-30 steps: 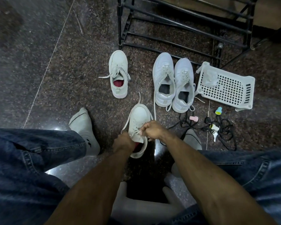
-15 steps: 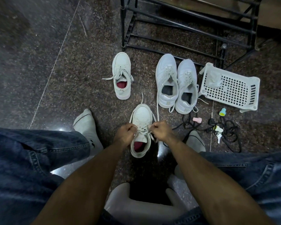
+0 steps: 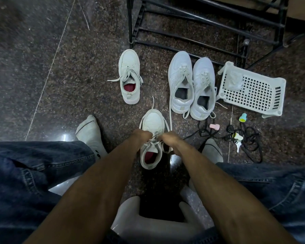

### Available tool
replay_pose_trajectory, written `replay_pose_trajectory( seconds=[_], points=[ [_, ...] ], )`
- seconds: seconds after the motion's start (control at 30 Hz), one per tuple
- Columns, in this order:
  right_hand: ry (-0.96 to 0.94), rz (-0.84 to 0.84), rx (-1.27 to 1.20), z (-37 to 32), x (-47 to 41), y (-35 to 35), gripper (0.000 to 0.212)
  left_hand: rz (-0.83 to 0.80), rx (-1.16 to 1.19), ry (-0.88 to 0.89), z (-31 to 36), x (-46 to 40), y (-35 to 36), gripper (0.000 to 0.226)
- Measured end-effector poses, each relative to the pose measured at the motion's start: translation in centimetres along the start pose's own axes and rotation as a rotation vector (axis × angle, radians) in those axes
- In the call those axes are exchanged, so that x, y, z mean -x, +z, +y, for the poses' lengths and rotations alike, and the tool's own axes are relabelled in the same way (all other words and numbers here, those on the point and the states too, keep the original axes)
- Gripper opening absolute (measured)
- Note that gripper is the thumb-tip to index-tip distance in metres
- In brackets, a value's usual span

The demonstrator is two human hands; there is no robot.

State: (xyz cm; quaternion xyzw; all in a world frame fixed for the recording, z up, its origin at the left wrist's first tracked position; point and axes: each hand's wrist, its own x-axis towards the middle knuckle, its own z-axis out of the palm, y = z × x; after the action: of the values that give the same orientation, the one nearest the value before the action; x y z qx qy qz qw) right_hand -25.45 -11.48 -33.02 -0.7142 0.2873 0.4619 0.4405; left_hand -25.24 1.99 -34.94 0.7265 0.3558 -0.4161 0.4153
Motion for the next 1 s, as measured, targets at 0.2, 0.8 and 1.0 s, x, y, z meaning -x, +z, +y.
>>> replay_pose_trajectory(
  seconds=[0.2,0.8,1.0],
  points=[
    [0.099,-0.100,-0.061,-0.2,1.3,-0.7,0.012,-0.293,0.267,-0.142,-0.5,3.2,-1.5,0.029],
    [-0.270,0.228,0.143,1.6,-1.7,0.7,0.016,-0.080,0.378,-0.016,-1.5,2.1,0.1,0.017],
    [-0.415,0.217,0.335,2.0,-1.6,0.9,0.031,0.005,0.295,0.011,-1.2,1.6,-0.4,0.006]
  ],
)
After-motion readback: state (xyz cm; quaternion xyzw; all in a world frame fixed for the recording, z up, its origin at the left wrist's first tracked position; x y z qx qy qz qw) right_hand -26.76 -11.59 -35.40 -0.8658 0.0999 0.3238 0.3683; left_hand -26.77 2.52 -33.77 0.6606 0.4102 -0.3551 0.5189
